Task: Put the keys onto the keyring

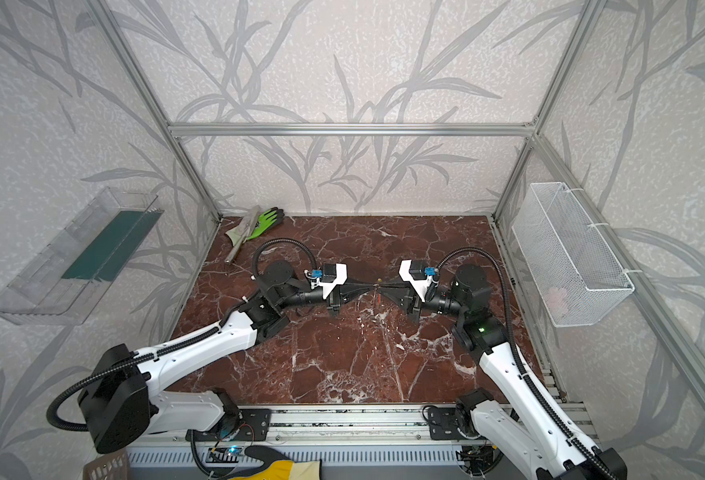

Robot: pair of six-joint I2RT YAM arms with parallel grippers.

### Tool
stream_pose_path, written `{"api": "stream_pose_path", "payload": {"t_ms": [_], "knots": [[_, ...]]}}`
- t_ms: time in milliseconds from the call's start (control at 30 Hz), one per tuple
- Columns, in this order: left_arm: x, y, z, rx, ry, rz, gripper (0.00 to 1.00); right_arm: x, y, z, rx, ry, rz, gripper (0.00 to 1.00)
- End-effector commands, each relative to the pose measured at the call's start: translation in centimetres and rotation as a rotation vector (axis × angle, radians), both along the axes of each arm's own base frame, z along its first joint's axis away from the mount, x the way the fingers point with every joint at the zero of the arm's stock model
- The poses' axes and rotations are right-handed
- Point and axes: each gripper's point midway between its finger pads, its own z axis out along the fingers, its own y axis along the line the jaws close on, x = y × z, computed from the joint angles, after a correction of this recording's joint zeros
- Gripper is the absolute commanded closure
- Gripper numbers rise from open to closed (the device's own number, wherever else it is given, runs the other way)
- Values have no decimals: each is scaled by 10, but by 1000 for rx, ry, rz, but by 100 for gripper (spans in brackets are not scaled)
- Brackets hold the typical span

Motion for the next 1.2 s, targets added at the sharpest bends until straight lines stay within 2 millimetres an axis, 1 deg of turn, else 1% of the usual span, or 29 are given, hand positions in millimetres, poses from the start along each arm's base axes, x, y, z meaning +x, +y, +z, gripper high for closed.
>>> {"api": "stream_pose_path", "payload": {"t_ms": [0,133,267,300,400,467,600,700,1000,1167], "knots": [[-3,1,26,-53,-54,-16,100,-7,0,9,6,-39,16,90],[-1,1,22,-34,-52,-11,100,-7,0,13,10,-52,11,99],[3,0,13,25,-54,11,100,-7,-1,16,4,-44,4,100],[4,0,10,52,-64,23,96,-7,-2,15,-9,-35,-3,100],[10,3,2,151,-106,74,80,-7,-4,8,-63,5,-25,100],[12,5,-1,217,-148,98,75,-7,-6,3,-109,37,-37,100],[12,7,-8,335,-231,116,75,-8,-9,-7,-193,91,-56,100],[10,7,-8,377,-271,117,75,-10,-8,-7,-210,95,-52,100],[1,2,-7,414,-308,79,75,-12,-1,-9,-236,101,-28,100],[-4,-1,-11,434,-307,49,75,-14,2,-8,-240,99,-18,100]]}}
